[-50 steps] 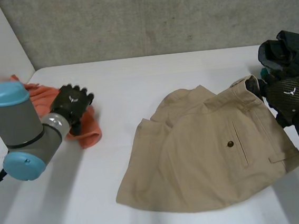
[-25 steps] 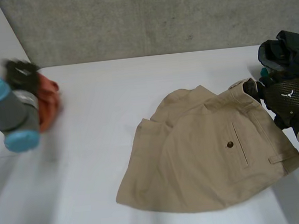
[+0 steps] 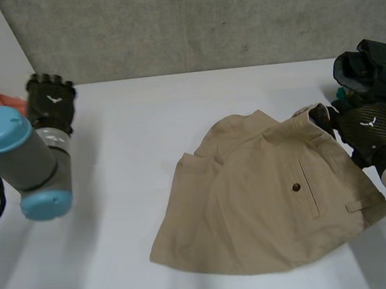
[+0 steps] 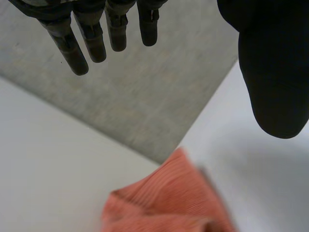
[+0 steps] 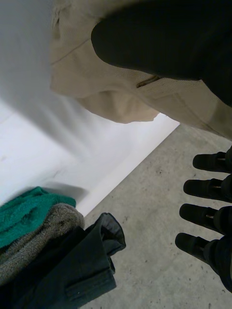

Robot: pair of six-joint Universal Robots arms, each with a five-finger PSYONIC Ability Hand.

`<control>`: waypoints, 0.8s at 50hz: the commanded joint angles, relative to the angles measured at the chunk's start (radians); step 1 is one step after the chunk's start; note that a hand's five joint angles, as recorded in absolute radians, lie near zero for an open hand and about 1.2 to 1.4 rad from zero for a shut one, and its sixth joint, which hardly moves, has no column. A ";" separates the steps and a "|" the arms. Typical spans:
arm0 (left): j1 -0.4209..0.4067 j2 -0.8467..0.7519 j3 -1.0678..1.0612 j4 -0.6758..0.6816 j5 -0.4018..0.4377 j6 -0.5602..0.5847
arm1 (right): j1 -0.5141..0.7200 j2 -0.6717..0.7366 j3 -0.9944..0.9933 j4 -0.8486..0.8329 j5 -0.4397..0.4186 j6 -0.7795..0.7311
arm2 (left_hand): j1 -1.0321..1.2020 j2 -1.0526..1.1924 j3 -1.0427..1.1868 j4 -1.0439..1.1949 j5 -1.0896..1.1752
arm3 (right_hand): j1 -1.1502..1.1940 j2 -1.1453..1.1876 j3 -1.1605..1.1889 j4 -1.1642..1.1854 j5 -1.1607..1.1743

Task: Fold the laundry.

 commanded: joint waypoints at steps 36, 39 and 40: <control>-0.449 0.157 -0.470 -0.260 0.234 -0.273 | -0.181 -0.327 -0.127 0.940 -0.242 -0.491 | 0.905 0.890 0.885 0.894 0.873 | -0.059 -0.042 -0.040 -0.039 -0.050; -0.449 0.141 -0.460 -0.260 0.218 -0.273 | -0.204 -0.359 -0.156 0.912 -0.245 -0.477 | 1.166 1.152 1.146 1.155 1.135 | -0.059 -0.042 -0.040 -0.039 -0.050; -0.450 0.140 -0.450 -0.257 0.204 -0.273 | -0.205 -0.368 -0.164 0.911 -0.243 -0.473 | 1.205 1.190 1.185 1.194 1.173 | -0.059 -0.042 -0.040 -0.039 -0.050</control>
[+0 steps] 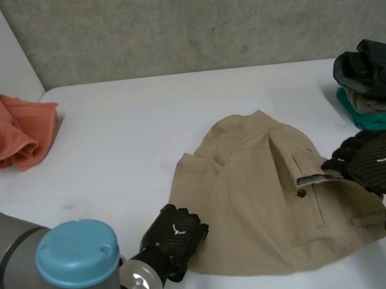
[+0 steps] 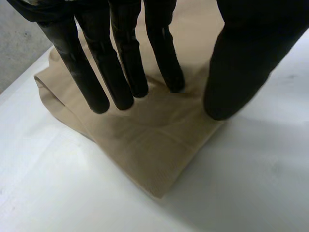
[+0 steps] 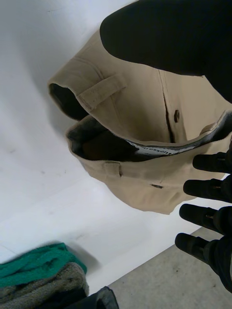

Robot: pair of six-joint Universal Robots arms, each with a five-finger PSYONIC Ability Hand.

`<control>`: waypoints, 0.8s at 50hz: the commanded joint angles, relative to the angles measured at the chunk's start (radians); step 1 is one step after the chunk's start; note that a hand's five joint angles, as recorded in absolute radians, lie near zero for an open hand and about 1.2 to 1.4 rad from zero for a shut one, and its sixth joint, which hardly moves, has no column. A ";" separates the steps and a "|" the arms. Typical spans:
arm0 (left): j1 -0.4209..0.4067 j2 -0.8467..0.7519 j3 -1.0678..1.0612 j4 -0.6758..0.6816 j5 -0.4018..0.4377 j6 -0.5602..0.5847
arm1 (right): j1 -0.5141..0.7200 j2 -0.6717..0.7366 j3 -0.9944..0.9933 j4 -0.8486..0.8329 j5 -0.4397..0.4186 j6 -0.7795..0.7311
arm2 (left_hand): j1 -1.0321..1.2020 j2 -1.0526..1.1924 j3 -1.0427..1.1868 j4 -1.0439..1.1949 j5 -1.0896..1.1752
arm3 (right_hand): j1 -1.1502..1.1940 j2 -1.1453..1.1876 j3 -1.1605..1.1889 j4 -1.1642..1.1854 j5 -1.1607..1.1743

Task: Fold the laundry.

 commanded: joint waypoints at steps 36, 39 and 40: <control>0.003 -0.201 0.520 -0.018 -0.227 -0.012 | -0.037 0.088 -0.054 0.272 -0.215 -0.020 | 0.492 0.499 0.506 0.503 0.508 | -0.052 -0.035 -0.033 -0.031 -0.043; 0.008 -0.201 0.525 -0.041 -0.227 -0.018 | -0.032 0.183 -0.031 0.159 -0.220 -0.016 | 0.492 0.499 0.506 0.503 0.508 | -0.059 -0.042 -0.040 -0.039 -0.050; 0.008 -0.201 0.525 -0.044 -0.227 -0.018 | -0.029 0.209 -0.026 0.128 -0.218 -0.009 | 0.492 0.499 0.506 0.503 0.508 | -0.059 -0.042 -0.040 -0.039 -0.050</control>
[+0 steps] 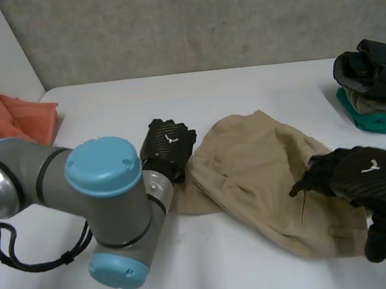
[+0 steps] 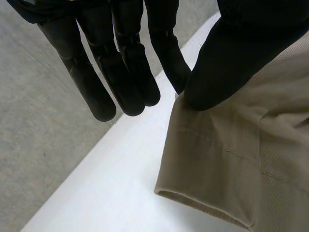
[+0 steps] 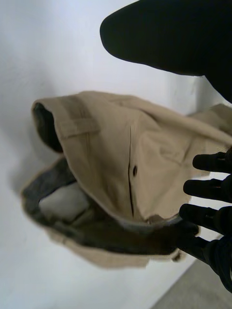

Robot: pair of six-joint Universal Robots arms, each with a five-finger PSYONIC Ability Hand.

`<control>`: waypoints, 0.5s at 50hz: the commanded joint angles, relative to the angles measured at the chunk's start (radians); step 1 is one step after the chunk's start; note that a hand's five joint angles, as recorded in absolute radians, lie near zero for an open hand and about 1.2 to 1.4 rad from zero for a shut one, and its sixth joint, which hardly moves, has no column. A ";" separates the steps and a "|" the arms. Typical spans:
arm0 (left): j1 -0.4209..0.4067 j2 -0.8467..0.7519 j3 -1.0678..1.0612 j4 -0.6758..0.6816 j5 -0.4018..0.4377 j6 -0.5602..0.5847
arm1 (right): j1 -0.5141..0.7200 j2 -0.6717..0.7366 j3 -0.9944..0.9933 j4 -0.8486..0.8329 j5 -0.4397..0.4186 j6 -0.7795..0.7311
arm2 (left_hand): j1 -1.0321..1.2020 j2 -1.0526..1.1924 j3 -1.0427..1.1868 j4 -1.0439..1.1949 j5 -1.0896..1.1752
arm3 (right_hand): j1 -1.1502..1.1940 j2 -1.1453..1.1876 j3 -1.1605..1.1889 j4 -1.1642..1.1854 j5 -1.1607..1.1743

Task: Fold the laundry.

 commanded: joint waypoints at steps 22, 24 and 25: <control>0.003 0.141 0.005 -0.079 -0.003 -0.099 | 0.144 0.383 -0.005 -0.543 -0.018 0.149 | 0.240 0.200 0.208 0.199 0.237 | 1.163 1.180 1.182 1.183 1.171; 0.003 0.180 0.005 -0.079 -0.004 -0.104 | 0.160 0.354 -0.048 -0.546 -0.018 0.215 | 0.240 0.200 0.208 0.199 0.237 | 1.163 1.180 1.182 1.183 1.171; 0.003 0.200 0.006 -0.079 -0.004 -0.106 | 0.175 0.310 -0.097 -0.552 -0.018 0.276 | 0.240 0.200 0.208 0.199 0.237 | 1.163 1.180 1.182 1.183 1.171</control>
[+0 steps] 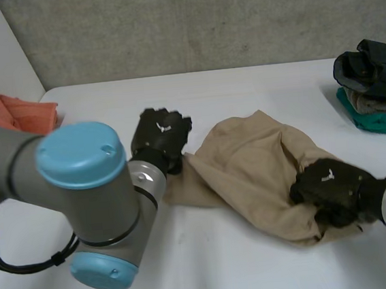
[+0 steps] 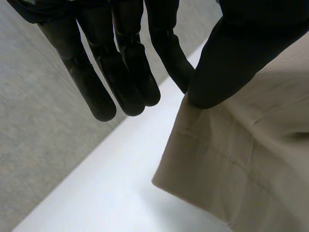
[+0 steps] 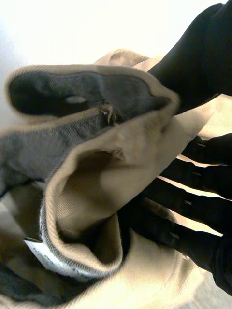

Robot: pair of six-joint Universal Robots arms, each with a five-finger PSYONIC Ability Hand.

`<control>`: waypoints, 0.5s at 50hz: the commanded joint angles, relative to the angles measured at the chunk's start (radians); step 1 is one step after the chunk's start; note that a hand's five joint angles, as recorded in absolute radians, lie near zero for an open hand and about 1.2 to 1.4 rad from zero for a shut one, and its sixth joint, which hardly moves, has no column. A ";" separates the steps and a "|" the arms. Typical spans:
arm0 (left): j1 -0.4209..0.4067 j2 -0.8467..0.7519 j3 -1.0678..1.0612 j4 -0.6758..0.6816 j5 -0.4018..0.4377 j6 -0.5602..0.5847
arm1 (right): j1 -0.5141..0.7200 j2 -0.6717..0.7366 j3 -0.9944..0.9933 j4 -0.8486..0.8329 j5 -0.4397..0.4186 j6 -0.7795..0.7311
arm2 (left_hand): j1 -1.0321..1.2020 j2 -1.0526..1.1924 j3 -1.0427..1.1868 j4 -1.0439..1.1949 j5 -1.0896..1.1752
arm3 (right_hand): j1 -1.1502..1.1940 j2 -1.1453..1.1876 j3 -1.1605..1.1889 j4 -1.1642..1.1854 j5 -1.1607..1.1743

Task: Fold the laundry.

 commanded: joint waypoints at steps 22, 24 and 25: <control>0.009 0.671 0.163 0.013 -0.004 -0.018 | 0.035 -0.338 -0.820 -0.003 0.056 0.824 | 0.240 0.200 0.208 0.199 0.237 | 0.359 0.237 0.230 0.231 0.263; 0.012 0.661 0.196 0.012 -0.003 -0.018 | 0.032 -0.337 -0.828 -0.007 0.052 0.856 | 0.240 0.200 0.208 0.199 0.237 | 0.359 0.237 0.230 0.231 0.263; 0.014 0.649 0.203 0.013 -0.003 -0.018 | 0.034 -0.334 -0.828 -0.010 0.051 0.867 | 0.240 0.200 0.208 0.199 0.237 | 0.359 0.237 0.230 0.231 0.263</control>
